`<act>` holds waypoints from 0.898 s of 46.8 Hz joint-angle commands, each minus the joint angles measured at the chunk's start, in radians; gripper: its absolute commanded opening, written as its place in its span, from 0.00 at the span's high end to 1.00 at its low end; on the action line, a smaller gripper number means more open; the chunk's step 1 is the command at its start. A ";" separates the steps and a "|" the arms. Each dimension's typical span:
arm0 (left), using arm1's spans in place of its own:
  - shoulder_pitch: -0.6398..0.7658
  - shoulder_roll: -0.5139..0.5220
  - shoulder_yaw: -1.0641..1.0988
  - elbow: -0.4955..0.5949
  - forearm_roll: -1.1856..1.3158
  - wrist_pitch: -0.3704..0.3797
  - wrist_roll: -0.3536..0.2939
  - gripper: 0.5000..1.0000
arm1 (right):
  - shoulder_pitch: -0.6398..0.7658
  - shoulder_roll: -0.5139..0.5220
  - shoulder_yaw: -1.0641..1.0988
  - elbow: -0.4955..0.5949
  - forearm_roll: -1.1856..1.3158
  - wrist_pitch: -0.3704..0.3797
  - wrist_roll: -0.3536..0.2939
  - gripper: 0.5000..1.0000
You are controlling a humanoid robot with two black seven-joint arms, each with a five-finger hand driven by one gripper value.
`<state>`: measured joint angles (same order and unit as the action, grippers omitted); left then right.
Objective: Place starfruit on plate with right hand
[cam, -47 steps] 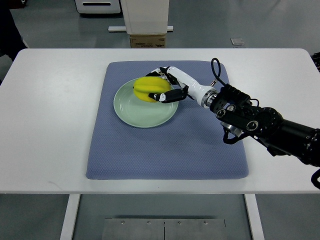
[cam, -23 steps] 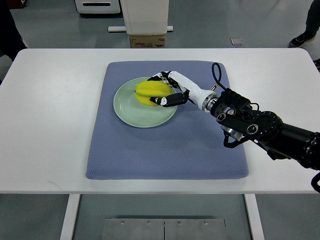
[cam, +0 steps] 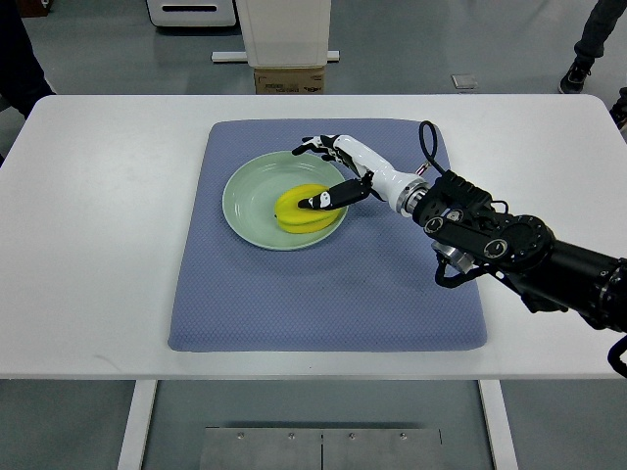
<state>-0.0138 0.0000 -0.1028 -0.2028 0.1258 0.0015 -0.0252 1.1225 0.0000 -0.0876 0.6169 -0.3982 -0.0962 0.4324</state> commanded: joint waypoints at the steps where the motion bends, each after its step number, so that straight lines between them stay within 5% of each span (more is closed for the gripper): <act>1: 0.000 0.000 0.000 -0.001 0.000 0.000 0.001 0.00 | -0.004 0.000 0.046 0.000 0.016 -0.017 0.000 0.01; 33: 0.000 0.000 0.000 0.000 0.002 0.000 0.001 0.00 | -0.038 -0.179 0.163 0.000 0.185 -0.014 -0.003 0.00; 42: 0.000 0.000 0.000 0.000 0.000 0.000 0.001 0.00 | -0.067 -0.206 0.213 -0.006 0.246 0.027 -0.049 0.00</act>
<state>-0.0137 0.0000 -0.1027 -0.2030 0.1259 0.0015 -0.0248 1.0673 -0.2016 0.1044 0.6133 -0.1746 -0.0906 0.4007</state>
